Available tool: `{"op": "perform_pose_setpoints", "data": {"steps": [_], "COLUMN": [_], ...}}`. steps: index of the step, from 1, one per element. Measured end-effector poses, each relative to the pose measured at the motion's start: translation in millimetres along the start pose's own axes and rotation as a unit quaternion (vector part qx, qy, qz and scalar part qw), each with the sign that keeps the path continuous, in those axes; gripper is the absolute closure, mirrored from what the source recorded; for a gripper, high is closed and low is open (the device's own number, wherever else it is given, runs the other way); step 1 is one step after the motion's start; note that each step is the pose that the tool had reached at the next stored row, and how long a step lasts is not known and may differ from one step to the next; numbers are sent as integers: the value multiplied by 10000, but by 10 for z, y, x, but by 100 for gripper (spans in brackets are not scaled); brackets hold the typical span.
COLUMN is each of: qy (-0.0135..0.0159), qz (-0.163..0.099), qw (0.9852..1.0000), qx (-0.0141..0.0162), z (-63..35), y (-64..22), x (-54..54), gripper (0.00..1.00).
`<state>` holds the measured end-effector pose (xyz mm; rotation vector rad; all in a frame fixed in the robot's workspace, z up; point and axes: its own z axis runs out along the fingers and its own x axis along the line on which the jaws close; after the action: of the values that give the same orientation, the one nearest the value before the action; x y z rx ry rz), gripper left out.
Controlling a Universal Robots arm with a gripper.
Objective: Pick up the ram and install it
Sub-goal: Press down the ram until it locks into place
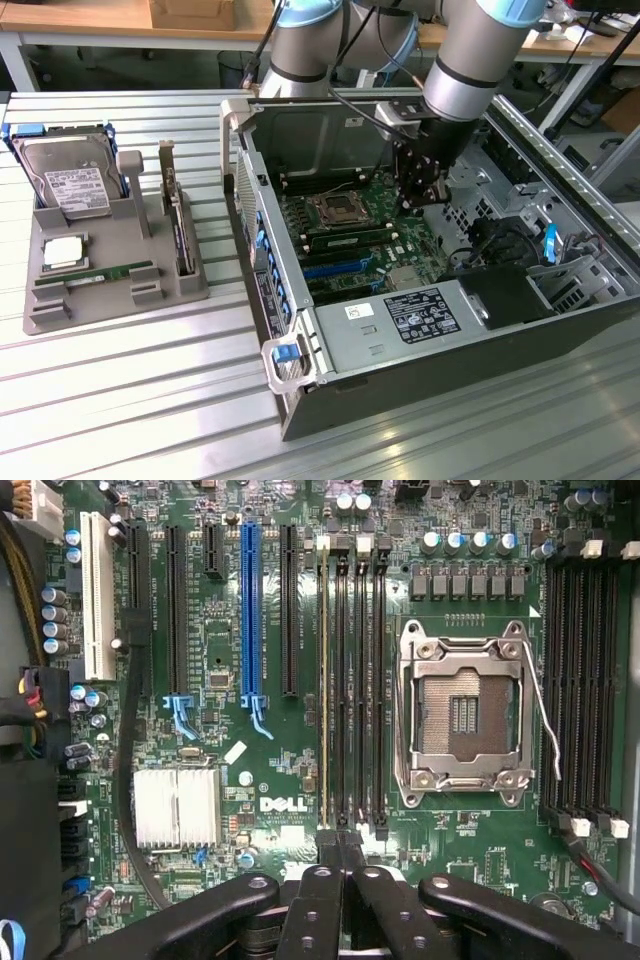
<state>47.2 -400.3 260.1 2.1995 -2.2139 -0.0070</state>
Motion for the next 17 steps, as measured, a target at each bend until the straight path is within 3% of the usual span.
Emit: {"op": "perform_pose_setpoints", "data": {"steps": [12, 17], "qy": [0, 0], "qz": [-6, -18], "qw": [10000, 10000], "qx": [0, 0], "z": [242, 286], "y": [32, 33], "x": [15, 28], "gripper": [90, 90]}}
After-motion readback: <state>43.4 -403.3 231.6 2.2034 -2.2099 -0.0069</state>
